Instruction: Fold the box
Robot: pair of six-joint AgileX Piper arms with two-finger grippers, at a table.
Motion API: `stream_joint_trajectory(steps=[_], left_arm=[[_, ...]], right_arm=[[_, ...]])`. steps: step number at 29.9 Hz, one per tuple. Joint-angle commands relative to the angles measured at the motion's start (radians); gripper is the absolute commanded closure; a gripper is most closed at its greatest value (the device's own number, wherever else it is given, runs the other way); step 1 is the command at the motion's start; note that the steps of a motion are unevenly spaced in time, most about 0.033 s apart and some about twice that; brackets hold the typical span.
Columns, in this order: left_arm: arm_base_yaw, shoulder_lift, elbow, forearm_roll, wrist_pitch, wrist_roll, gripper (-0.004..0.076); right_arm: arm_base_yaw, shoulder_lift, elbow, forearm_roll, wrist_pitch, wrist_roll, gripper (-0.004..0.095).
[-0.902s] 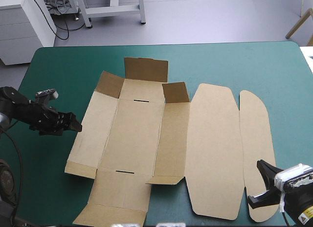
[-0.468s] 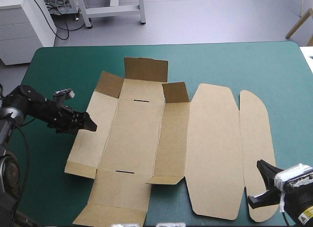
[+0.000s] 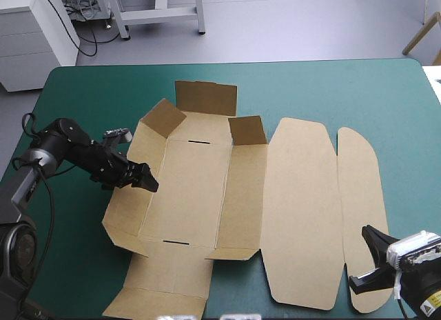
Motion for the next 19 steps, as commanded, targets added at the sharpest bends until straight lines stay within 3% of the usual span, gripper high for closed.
stream_joint_trajectory(steps=[1, 5, 9, 14, 19], left_arm=[[-0.014, -0.042, 0.010, -0.041, 0.098, -0.023, 0.0150], [-0.014, -0.042, 0.052, -0.009, 0.098, -0.028, 0.0158], [-0.014, -0.042, 0.065, 0.011, 0.098, -0.028, 0.0230], [-0.014, -0.042, 0.063, 0.004, 0.098, -0.028, 0.0413], [-0.014, -0.042, 0.063, 0.025, 0.098, -0.028, 0.0710]], right_arm=[[-0.006, 0.012, -0.023, 0.000, -0.077, -0.008, 0.0927], [-0.006, 0.012, -0.023, 0.000, -0.077, -0.010, 0.0927], [-0.006, 0.012, -0.023, 0.000, -0.077, -0.010, 0.0927], [-0.006, 0.012, -0.023, 0.000, -0.077, -0.010, 0.0927], [-0.006, 0.012, -0.023, 0.000, -0.077, -0.010, 0.0927]])
